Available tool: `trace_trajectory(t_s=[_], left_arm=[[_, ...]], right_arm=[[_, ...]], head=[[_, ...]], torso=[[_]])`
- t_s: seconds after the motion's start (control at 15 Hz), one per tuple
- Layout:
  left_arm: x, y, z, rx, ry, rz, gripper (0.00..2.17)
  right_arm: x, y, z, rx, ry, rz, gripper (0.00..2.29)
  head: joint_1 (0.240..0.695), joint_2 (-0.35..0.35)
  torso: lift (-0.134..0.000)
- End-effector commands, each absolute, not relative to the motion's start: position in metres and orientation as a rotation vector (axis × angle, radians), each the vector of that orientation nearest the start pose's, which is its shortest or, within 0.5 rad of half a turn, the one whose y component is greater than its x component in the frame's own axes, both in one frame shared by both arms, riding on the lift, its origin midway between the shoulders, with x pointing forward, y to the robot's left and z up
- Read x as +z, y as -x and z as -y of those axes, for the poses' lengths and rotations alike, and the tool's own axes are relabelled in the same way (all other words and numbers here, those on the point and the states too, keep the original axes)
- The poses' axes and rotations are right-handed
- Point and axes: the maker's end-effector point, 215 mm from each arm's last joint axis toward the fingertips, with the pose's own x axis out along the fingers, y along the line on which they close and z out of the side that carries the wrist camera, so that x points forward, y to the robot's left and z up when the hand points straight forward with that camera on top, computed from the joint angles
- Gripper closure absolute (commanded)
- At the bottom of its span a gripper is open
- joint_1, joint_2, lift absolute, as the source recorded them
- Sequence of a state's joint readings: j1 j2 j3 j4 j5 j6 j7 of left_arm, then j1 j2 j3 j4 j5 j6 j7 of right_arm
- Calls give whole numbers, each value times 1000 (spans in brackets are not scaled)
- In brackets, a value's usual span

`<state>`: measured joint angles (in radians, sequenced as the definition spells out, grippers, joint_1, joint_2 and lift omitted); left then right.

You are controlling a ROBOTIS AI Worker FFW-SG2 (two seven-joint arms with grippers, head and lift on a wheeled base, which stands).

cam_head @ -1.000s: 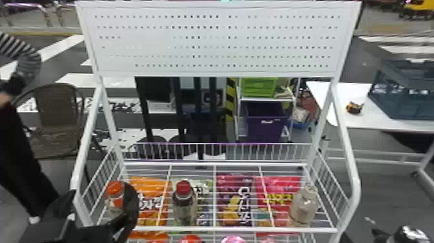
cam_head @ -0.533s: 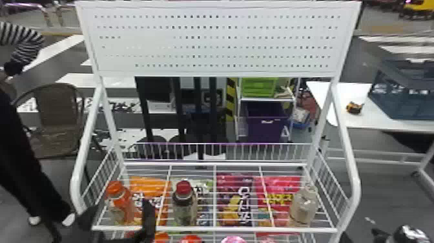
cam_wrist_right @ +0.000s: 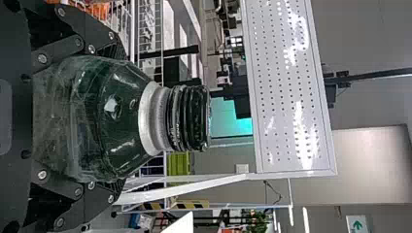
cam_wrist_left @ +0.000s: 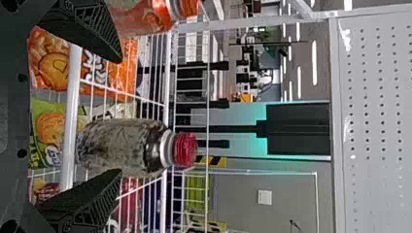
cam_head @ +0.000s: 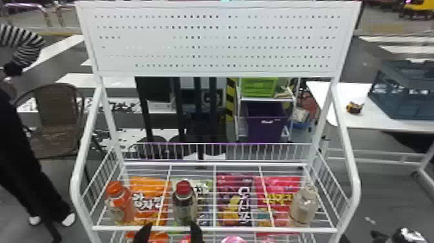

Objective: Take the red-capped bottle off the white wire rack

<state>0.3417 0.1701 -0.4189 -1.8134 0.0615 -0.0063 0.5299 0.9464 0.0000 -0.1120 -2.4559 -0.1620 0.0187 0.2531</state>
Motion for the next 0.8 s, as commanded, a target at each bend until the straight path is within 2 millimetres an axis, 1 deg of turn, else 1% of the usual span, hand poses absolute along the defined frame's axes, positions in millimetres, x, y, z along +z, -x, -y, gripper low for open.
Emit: trace_trajectory(t_s=[0.0, 0.13, 0.27, 0.47, 0.73], left_arm=[[-422, -456, -125, 71, -24, -152, 87], [-424, -462, -120, 63, -32, -152, 87], [-425, -468, -119, 61, -39, -152, 83], [-428, -482, -119, 61, -49, -156, 83], [-432, -500, -112, 48, -63, -165, 83]], right_arm=[[-283, -328, 221, 179, -83, -63, 485], [-283, -328, 222, 178, -82, -62, 485], [-285, -328, 222, 178, -83, -65, 485], [-284, -328, 221, 179, -80, -62, 485], [-284, -328, 222, 178, -81, -64, 485]], head=[[499, 0], [499, 0], [499, 0], [499, 0], [499, 0]], torso=[[0], [0], [0], [0], [0]])
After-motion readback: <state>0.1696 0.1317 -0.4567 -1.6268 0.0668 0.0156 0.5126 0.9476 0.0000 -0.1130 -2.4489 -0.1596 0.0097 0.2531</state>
